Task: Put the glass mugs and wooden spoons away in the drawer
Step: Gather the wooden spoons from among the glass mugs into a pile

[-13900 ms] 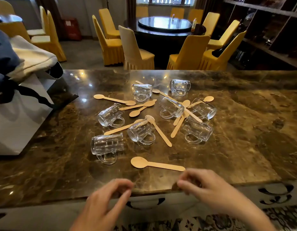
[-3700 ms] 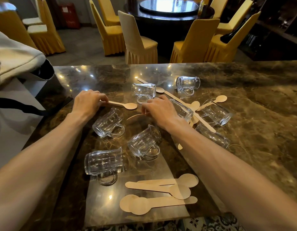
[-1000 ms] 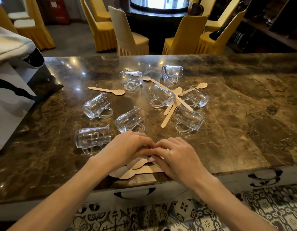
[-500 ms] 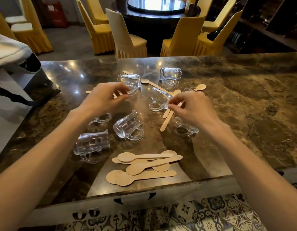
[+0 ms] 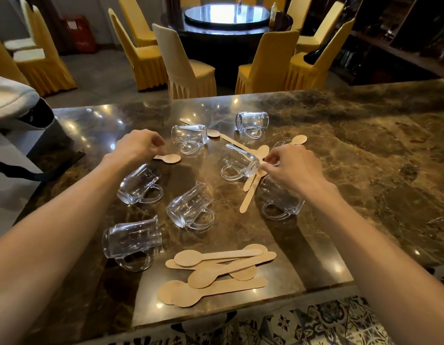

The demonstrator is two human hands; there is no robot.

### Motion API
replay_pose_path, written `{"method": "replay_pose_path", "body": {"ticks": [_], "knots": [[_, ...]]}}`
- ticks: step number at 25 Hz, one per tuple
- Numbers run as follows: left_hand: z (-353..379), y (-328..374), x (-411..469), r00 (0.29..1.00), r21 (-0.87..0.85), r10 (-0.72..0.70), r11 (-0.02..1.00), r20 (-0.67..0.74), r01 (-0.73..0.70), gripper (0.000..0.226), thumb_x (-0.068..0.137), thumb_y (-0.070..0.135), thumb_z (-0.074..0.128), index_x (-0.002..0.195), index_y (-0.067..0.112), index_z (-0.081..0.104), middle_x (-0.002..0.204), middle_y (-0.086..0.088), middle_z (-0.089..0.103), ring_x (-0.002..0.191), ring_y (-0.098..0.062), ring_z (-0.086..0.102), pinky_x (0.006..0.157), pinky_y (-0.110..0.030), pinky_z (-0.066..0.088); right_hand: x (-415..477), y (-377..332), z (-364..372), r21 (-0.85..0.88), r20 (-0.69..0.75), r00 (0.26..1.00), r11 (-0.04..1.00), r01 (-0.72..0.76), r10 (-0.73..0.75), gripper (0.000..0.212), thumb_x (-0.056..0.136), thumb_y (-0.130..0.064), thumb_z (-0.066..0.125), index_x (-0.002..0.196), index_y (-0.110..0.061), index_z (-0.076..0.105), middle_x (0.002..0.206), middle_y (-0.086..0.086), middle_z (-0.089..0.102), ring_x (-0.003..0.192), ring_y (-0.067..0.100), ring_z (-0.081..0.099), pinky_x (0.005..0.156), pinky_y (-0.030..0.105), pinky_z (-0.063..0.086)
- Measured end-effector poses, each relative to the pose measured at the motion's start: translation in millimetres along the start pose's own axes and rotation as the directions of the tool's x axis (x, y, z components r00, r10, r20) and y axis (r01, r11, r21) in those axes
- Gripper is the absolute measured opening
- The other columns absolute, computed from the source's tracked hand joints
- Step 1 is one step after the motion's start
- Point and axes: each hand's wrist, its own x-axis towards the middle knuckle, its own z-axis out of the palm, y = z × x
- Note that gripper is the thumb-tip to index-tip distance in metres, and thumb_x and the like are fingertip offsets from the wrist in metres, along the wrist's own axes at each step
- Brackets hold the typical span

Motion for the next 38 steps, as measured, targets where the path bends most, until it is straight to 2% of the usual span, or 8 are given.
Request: {"method": "replay_pose_path", "body": {"ticks": [4, 7, 12, 19, 24, 28, 32, 38], "knots": [[-3, -10, 7, 0.995, 0.155, -0.088, 0.985, 0.050, 0.079, 0.020, 0.086, 0.024, 0.063, 0.104, 0.032, 0.069, 0.109, -0.003, 0.068, 0.085, -0.021, 0.057, 0.067, -0.030, 0.042, 6, 7, -2, -0.029, 0.017, 0.998, 0.998, -0.061, 0.062, 0.024, 0.084, -0.042, 0.064, 0.098, -0.023, 0.070, 0.097, 0.003, 0.071, 0.089, 0.026, 0.064, 0.076, 0.038, 0.052], [-3, -10, 8, 0.991, 0.197, -0.090, 0.978, 0.104, 0.068, 0.023, 0.084, 0.017, 0.063, 0.099, 0.033, 0.070, 0.105, -0.004, 0.068, 0.084, -0.024, 0.058, 0.067, -0.030, 0.045, 9, 10, 1, -0.050, 0.038, 0.995, 0.995, -0.089, 0.091, 0.020, 0.083, -0.041, 0.065, 0.095, -0.025, 0.069, 0.098, 0.003, 0.071, 0.090, 0.026, 0.063, 0.072, 0.034, 0.045], [-2, -12, 9, 0.996, 0.234, -0.058, 0.971, 0.062, 0.042, 0.021, 0.086, 0.017, 0.060, 0.098, 0.031, 0.069, 0.105, -0.005, 0.066, 0.084, -0.025, 0.057, 0.069, -0.033, 0.046, 15, 12, 5, -0.074, 0.060, 0.991, 0.991, -0.111, 0.116, 0.019, 0.082, -0.038, 0.067, 0.096, -0.025, 0.070, 0.101, 0.004, 0.070, 0.089, 0.026, 0.061, 0.067, 0.031, 0.039], [-3, -14, 9, 0.996, 0.274, -0.046, 0.961, 0.072, 0.025, 0.013, 0.088, 0.023, 0.061, 0.099, 0.026, 0.066, 0.106, -0.007, 0.066, 0.089, -0.028, 0.058, 0.073, -0.036, 0.049, 14, 16, 6, -0.024, 0.022, 0.996, 0.996, -0.090, 0.091, 0.012, 0.082, -0.032, 0.069, 0.091, -0.024, 0.072, 0.093, 0.003, 0.072, 0.084, 0.025, 0.064, 0.073, 0.038, 0.054], [-5, -17, 4, 1.000, 0.149, -0.019, 0.989, 0.004, 0.018, 0.013, 0.085, 0.021, 0.065, 0.098, 0.021, 0.067, 0.101, -0.004, 0.069, 0.088, -0.022, 0.054, 0.074, -0.031, 0.040, 10, 20, 4, 0.016, -0.049, 0.997, 0.998, -0.058, 0.058, 0.012, 0.083, -0.027, 0.070, 0.092, -0.021, 0.074, 0.084, 0.004, 0.072, 0.073, 0.026, 0.065, 0.069, 0.040, 0.056], [-8, -16, -2, 0.998, 0.056, 0.012, 0.998, -0.068, -0.008, 0.011, 0.084, 0.025, 0.067, 0.095, 0.022, 0.068, 0.097, -0.003, 0.069, 0.083, -0.017, 0.050, 0.074, -0.030, 0.037, 4, 22, 1, 0.057, -0.120, 0.992, 0.998, -0.021, 0.028, 0.013, 0.086, -0.028, 0.066, 0.095, -0.024, 0.074, 0.088, 0.003, 0.073, 0.078, 0.027, 0.065, 0.070, 0.042, 0.055], [-18, -11, -13, 0.983, -0.016, 0.089, 0.996, -0.163, -0.093, 0.008, 0.083, 0.026, 0.068, 0.091, 0.028, 0.066, 0.091, 0.001, 0.068, 0.082, -0.014, 0.054, 0.072, -0.031, 0.038, -13, 18, -5, 0.151, -0.172, 0.982, 0.982, 0.110, -0.084, 0.012, 0.083, -0.033, 0.068, 0.094, -0.030, 0.073, 0.084, -0.009, 0.072, 0.075, 0.014, 0.063, 0.067, 0.037, 0.055], [-40, 16, -46, 0.977, -0.202, 0.170, 0.960, -0.127, -0.193, 0.016, 0.079, 0.024, 0.069, 0.095, 0.025, 0.068, 0.091, 0.003, 0.068, 0.084, -0.012, 0.062, 0.072, -0.025, 0.044, -47, -1, -12, 0.161, -0.195, 0.946, 0.943, 0.291, -0.259, 0.014, 0.079, -0.028, 0.071, 0.093, -0.029, 0.074, 0.083, -0.010, 0.070, 0.073, 0.007, 0.053, 0.065, 0.028, 0.043]]}}
